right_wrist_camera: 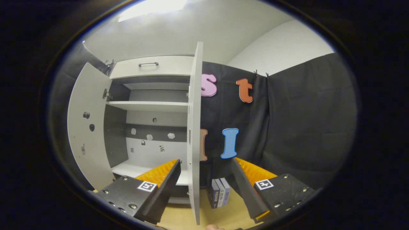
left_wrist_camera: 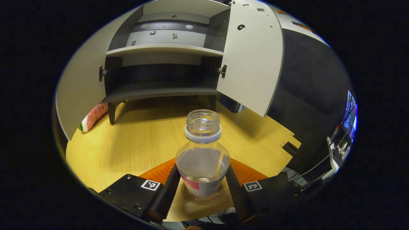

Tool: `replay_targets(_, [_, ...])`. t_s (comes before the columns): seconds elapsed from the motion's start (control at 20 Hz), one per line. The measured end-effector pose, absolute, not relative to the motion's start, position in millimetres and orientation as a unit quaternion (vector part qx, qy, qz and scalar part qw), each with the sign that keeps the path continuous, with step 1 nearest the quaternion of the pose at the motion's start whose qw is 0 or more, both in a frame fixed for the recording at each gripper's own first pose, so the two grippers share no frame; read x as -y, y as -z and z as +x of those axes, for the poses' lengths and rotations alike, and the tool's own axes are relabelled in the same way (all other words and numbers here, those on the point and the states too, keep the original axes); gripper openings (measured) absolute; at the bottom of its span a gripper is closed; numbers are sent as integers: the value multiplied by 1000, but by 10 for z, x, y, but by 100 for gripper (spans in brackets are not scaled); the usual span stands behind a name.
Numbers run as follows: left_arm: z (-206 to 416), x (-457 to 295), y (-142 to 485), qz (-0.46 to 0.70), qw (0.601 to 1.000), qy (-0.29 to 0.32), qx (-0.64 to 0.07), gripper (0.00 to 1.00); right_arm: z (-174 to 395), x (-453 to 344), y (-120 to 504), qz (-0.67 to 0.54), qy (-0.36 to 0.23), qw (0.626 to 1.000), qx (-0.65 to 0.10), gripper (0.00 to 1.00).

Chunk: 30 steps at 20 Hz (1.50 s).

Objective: Grasp the bottle in the cabinet with the left hand and place it on the coaster, then close the right door with the right hand and the left door with the left hand.

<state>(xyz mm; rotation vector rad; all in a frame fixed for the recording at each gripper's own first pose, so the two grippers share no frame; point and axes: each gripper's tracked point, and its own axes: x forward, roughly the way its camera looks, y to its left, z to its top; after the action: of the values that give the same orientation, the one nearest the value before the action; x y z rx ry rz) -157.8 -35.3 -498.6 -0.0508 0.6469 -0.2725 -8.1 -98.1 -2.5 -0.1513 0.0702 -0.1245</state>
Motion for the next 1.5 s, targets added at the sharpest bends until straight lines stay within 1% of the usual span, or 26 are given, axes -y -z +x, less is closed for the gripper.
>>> replay_targets(0.3, [-1509,448,4701,-1,944,154,-293,80,-119,979,75,-78,65,994,-41,96])
replay_targets(0.75, [-1194,644,3734,14,960,186,-207,80,-103,1021,161,-72,71,994,-40,96])
replay_targets(1.0, [-958,660,3152,16,970,173,-171,80,-100,1197,183,-64,90,993,-36,96])
replay_targets(1.05, [-910,678,3030,18,971,172,-162,85,-97,1251,201,-61,94,993,-36,96])
replay_targets(1.1, [-845,685,2871,19,974,168,-148,87,-98,1294,231,-57,98,993,-38,96])
replay_targets(1.15, [-780,698,2717,18,977,166,-133,92,-108,1340,270,-54,102,993,-40,96])
replay_targets(1.3, [-627,693,2344,8,983,148,-104,92,-115,1444,368,-40,110,992,-46,96])
replay_targets(1.35, [-596,679,2238,6,985,140,-99,87,-117,1476,408,-38,112,992,-49,96])
replay_targets(1.4, [-565,649,2146,6,987,129,-99,92,-101,1523,430,-39,116,991,-51,96])
replay_targets(1.5, [-527,574,1969,6,989,109,-99,92,-79,1609,453,-41,123,990,-53,96])
